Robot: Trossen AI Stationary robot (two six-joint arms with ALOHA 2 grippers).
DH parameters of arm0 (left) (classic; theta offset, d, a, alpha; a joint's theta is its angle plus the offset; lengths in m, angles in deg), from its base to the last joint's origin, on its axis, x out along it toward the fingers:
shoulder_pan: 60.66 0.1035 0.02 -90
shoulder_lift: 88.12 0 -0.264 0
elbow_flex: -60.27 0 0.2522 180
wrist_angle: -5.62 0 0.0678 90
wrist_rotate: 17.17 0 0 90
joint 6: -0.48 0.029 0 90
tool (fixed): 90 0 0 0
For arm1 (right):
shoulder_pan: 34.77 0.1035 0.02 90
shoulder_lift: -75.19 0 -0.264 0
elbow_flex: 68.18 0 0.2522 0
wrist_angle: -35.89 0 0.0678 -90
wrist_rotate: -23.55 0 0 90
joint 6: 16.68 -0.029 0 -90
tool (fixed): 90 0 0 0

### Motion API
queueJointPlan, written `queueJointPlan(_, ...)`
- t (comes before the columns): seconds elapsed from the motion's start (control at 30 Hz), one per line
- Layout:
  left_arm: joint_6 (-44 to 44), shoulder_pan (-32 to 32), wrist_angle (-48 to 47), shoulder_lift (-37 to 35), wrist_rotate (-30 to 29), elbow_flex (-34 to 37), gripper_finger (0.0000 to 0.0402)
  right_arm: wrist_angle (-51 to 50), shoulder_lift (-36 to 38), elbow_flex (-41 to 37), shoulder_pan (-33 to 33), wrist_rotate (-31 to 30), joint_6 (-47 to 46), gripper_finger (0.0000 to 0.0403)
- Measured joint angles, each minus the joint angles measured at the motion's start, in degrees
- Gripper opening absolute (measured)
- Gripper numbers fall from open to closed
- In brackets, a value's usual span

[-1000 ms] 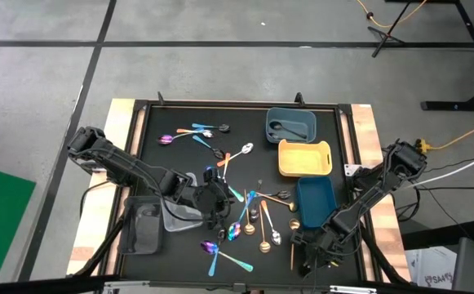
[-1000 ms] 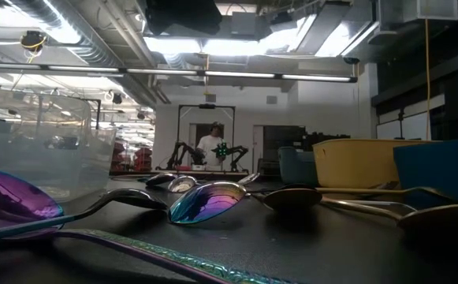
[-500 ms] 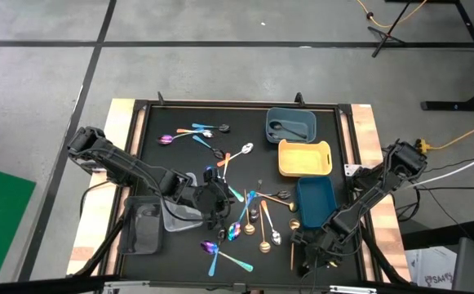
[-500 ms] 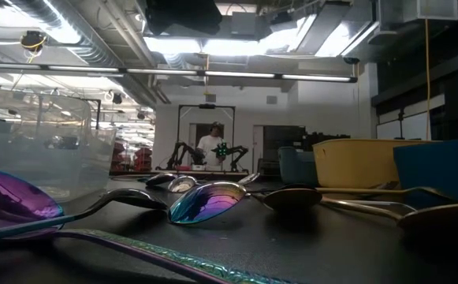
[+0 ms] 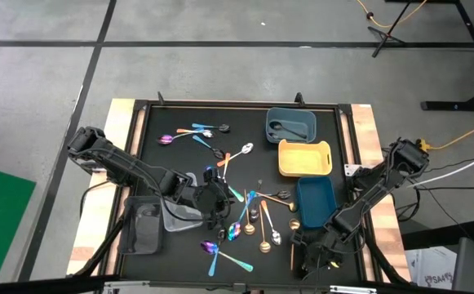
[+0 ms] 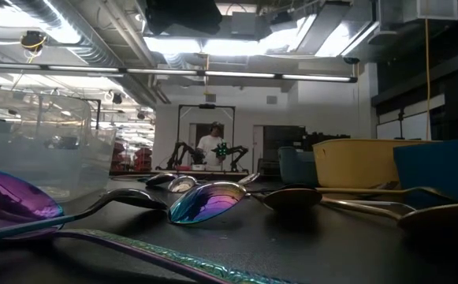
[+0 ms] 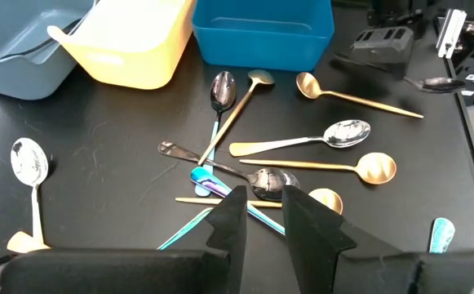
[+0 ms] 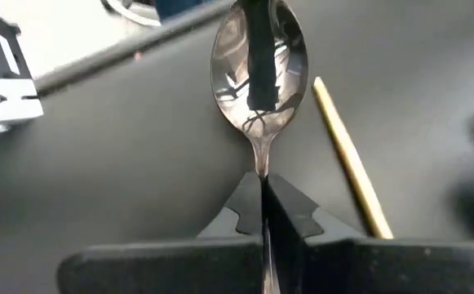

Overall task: Sort silverware by color (type)
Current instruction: Put the black spoon into the light blue bin

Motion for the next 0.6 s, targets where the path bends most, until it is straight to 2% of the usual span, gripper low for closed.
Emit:
queueJointPlan(0.33,0.1,0.0,0.0,0.0,0.0,0.0,0.0075,-4.0,0.1,8.3,-0.2,-4.6,0.2,0.0)
queueJointPlan(0.6,0.1,0.0,0.0,0.0,0.0,0.0,0.0075,-8.9,0.1,14.3,-4.1,-7.8,0.2,0.0)
